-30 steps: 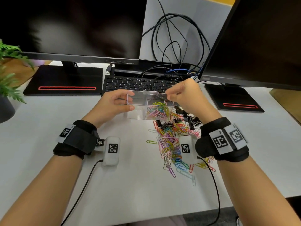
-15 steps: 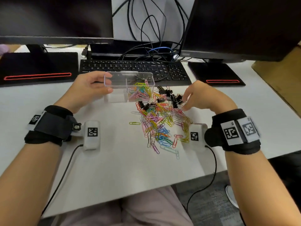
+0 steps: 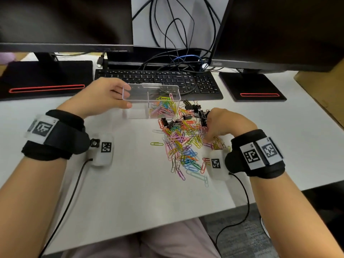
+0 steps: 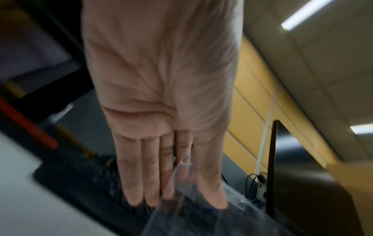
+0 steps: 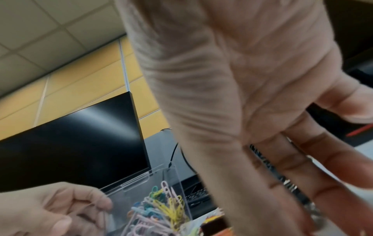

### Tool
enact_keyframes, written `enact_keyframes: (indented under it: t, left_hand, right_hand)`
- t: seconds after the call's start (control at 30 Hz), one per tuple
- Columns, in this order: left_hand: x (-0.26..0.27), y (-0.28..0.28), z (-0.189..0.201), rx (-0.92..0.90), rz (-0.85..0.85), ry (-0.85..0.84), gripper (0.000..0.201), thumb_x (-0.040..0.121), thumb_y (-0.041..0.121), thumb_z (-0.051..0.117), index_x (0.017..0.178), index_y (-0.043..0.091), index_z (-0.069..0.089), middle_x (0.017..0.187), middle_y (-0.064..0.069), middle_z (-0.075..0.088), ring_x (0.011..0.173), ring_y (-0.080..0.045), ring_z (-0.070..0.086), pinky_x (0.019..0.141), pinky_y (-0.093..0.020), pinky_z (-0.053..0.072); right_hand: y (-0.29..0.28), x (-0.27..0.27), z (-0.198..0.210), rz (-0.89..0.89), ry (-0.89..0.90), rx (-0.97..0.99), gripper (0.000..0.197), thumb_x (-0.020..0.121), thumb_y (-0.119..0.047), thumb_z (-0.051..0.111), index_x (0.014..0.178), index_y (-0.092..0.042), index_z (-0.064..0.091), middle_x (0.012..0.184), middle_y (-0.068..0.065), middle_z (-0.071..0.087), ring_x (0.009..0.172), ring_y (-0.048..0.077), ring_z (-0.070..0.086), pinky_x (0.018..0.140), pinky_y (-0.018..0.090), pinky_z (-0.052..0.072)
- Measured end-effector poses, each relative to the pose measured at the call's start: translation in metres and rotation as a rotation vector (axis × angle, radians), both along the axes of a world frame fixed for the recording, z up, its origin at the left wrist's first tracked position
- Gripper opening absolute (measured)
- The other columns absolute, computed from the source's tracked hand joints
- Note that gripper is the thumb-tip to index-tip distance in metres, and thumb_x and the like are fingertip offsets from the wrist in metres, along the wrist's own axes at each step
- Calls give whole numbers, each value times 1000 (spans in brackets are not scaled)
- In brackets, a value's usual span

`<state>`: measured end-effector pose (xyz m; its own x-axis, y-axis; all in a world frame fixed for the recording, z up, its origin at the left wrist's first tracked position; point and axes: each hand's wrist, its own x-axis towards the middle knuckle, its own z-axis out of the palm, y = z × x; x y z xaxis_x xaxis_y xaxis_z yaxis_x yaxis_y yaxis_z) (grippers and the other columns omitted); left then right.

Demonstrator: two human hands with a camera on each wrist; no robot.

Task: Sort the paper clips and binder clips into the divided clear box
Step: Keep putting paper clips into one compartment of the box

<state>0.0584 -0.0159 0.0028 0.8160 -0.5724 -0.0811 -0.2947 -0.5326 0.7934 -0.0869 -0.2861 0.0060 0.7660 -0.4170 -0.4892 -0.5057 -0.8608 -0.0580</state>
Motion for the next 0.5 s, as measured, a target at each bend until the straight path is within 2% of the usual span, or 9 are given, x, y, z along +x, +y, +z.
enact_keyframes:
  t: [0.1, 0.2, 0.27, 0.37, 0.5]
  left_hand:
    - [3, -4, 11, 123, -40, -68, 49, 74, 17, 82, 118, 23, 61, 108, 2, 67, 100, -17, 66, 98, -37, 50]
    - [2, -4, 11, 120, -37, -87, 48, 75, 15, 82, 117, 23, 61, 105, 2, 67, 96, -18, 67, 96, -39, 51]
    - [0, -3, 10, 106, -34, -80, 47, 75, 13, 82, 116, 23, 62, 104, 3, 67, 94, -17, 68, 96, -40, 51]
    - [1, -3, 12, 119, -49, -79, 47, 74, 13, 82, 116, 23, 62, 103, 4, 68, 94, -16, 69, 97, -39, 51]
    - [3, -4, 15, 125, -59, -72, 48, 75, 17, 82, 118, 23, 62, 104, 6, 67, 94, -16, 69, 96, -38, 51]
  right_hand:
    - [2, 4, -3, 37, -60, -8, 42, 64, -21, 86, 88, -11, 52, 85, 5, 57, 83, 26, 58, 65, 31, 48]
    - [4, 6, -11, 73, -179, -33, 26, 69, -11, 78, 86, -10, 58, 88, 10, 62, 85, 30, 62, 76, 38, 54]
    - [5, 8, -15, 88, -248, -41, 16, 73, -8, 71, 86, -6, 61, 90, 12, 64, 85, 31, 63, 78, 39, 55]
    - [4, 9, -12, 77, -285, 0, 18, 72, -5, 74, 89, -2, 70, 87, 12, 67, 83, 29, 64, 72, 34, 55]
    - [5, 9, 2, 73, -425, 130, 9, 72, -8, 80, 80, -7, 77, 82, 9, 68, 76, 21, 61, 65, 25, 43]
